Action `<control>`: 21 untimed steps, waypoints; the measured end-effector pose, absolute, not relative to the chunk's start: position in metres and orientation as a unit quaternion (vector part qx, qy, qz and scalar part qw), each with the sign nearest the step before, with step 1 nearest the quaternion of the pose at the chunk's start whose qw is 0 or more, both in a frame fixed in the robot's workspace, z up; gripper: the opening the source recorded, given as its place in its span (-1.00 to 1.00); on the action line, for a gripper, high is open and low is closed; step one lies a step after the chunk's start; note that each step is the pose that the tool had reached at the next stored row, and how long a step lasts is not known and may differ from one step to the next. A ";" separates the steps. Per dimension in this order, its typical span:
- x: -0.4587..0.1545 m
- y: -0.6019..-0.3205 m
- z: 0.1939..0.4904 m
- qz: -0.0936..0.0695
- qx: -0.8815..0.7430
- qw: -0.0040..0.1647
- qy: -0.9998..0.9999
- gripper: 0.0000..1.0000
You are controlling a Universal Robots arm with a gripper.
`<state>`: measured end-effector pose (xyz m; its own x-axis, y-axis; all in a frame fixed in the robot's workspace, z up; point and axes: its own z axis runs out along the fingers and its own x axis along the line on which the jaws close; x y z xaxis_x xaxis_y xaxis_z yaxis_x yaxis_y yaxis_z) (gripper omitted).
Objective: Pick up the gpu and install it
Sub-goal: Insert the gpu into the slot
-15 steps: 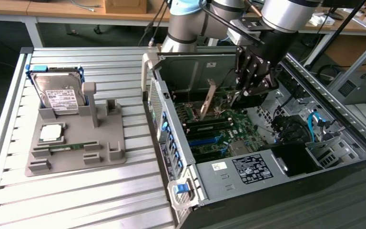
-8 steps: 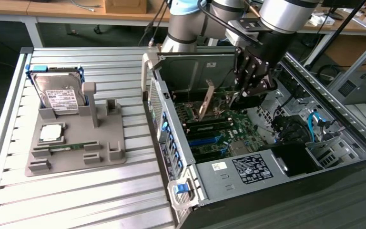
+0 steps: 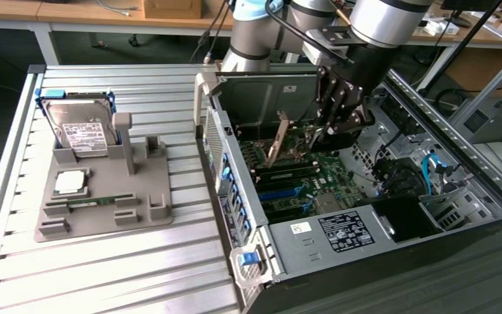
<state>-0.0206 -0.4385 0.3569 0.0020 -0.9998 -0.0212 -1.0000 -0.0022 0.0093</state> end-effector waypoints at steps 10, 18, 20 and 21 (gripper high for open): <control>-0.031 -0.439 0.355 0.011 -0.708 0.004 0.706 -0.47; -0.037 -0.440 0.354 0.011 -0.708 0.004 0.706 -0.47; -0.038 -0.440 0.354 0.011 -0.708 0.004 0.706 -0.47; -0.040 -0.441 0.353 0.011 -0.708 0.004 0.706 -0.47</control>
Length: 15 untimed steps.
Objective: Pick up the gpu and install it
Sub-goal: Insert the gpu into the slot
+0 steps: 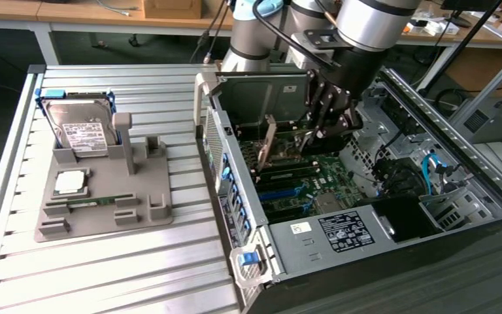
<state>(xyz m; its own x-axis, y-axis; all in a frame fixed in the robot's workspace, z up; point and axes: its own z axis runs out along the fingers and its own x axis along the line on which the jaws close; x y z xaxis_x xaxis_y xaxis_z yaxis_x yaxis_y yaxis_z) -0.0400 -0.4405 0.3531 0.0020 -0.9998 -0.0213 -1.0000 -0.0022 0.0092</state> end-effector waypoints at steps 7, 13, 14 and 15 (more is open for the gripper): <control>-0.045 -0.443 0.350 0.011 -0.708 0.004 0.706 -0.47; -0.046 -0.444 0.345 0.011 -0.708 0.004 0.706 -0.47; -0.046 -0.445 0.345 0.011 -0.708 0.004 0.706 -0.47; -0.046 -0.445 0.344 0.011 -0.708 0.004 0.706 -0.47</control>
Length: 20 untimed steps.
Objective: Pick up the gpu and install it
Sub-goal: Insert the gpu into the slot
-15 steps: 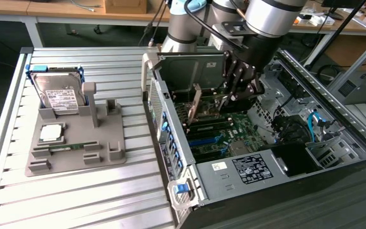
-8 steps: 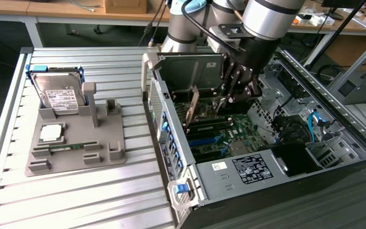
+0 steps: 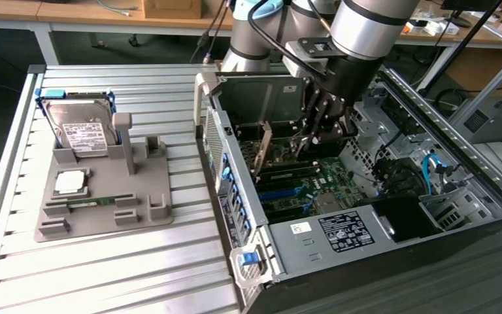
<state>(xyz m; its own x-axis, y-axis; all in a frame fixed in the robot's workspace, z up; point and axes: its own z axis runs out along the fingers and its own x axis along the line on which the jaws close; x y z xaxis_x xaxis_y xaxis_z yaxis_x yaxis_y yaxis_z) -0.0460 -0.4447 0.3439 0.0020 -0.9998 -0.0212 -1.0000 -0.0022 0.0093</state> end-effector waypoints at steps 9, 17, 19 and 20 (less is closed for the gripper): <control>-0.047 -0.445 0.338 0.011 -0.708 0.004 0.706 -0.47; -0.048 -0.446 0.334 0.011 -0.708 0.004 0.706 -0.47; -0.049 -0.447 0.333 0.011 -0.708 0.004 0.706 -0.47; -0.049 -0.447 0.332 0.011 -0.708 0.004 0.706 -0.47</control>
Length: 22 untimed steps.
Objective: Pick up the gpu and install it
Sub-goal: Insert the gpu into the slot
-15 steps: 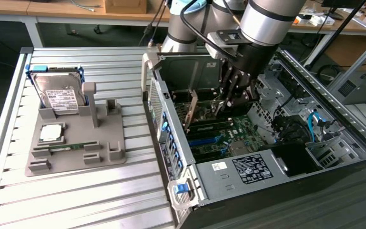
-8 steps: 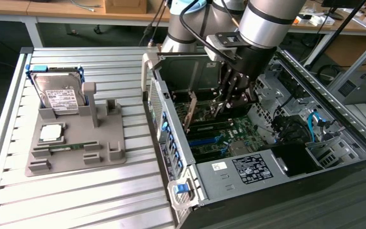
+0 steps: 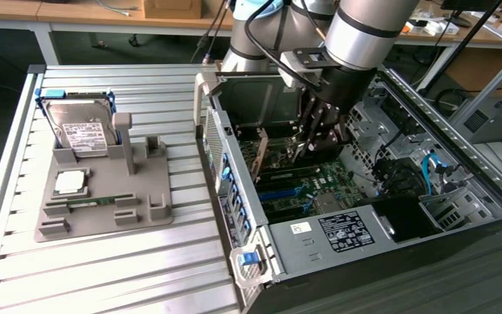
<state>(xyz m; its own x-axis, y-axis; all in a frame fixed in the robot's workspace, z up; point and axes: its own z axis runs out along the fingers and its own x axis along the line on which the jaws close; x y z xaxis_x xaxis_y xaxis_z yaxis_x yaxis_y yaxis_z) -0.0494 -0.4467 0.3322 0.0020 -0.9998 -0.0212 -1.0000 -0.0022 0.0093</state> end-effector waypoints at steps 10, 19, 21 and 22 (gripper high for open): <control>-0.053 -0.448 0.328 0.011 -0.708 0.004 0.706 -0.47; -0.058 -0.450 0.325 0.011 -0.708 0.004 0.706 -0.47; -0.059 -0.450 0.323 0.011 -0.708 0.004 0.706 -0.47; -0.059 -0.450 0.323 0.011 -0.708 0.004 0.706 -0.47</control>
